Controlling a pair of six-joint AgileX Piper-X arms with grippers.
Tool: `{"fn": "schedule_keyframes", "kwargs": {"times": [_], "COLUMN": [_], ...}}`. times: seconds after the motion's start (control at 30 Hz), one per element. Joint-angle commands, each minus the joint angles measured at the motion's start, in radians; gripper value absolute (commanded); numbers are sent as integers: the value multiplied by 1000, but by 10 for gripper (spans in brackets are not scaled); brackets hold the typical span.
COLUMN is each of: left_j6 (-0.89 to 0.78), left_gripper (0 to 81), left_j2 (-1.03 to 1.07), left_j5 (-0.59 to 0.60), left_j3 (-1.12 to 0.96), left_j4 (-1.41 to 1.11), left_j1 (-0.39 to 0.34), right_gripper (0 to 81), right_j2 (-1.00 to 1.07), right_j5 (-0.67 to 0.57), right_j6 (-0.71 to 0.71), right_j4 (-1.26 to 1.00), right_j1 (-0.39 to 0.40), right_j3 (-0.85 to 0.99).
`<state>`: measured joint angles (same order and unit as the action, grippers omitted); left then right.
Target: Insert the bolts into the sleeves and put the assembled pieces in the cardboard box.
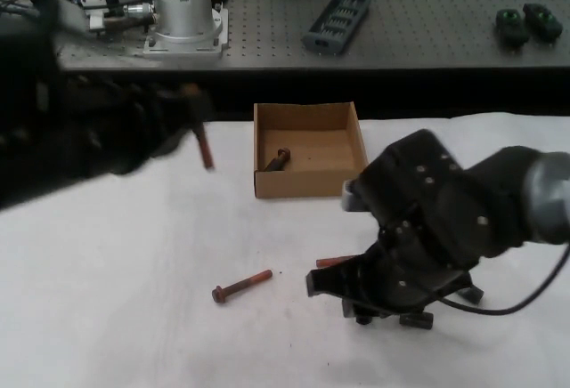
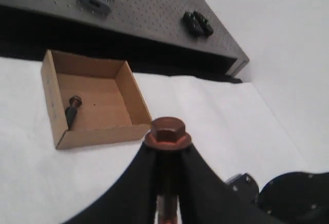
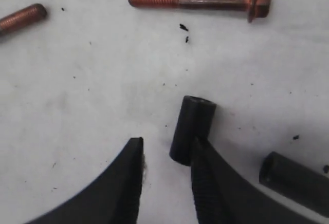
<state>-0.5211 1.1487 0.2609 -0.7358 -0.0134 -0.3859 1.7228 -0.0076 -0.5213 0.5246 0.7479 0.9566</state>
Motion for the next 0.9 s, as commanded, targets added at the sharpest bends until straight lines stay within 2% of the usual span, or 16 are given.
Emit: {"fn": "schedule_keyframes", "kwargs": {"times": [0.0,0.13,0.3,0.63,0.87], "left_j6": [-12,-12,-12,-12,-12], "left_gripper": [62,62,62,62,62], "left_j2": [-59,-103,-118,-118,-118], "left_j5": [13,60,108,132,141], "left_j3": [-6,-6,-6,-6,-6], "left_j4": [-30,-26,-16,-8,-8], "left_j1": [35,81,114,118,118], "right_gripper": [244,244,244,243,148], "right_j2": [9,10,33,102,117], "right_j5": [43,104,114,106,110], "right_j6": [-30,-44,-49,-88,-85], "right_j4": [25,32,32,49,57], "right_j1": [5,6,0,3,3], "right_j3": [30,34,37,83,118]}}
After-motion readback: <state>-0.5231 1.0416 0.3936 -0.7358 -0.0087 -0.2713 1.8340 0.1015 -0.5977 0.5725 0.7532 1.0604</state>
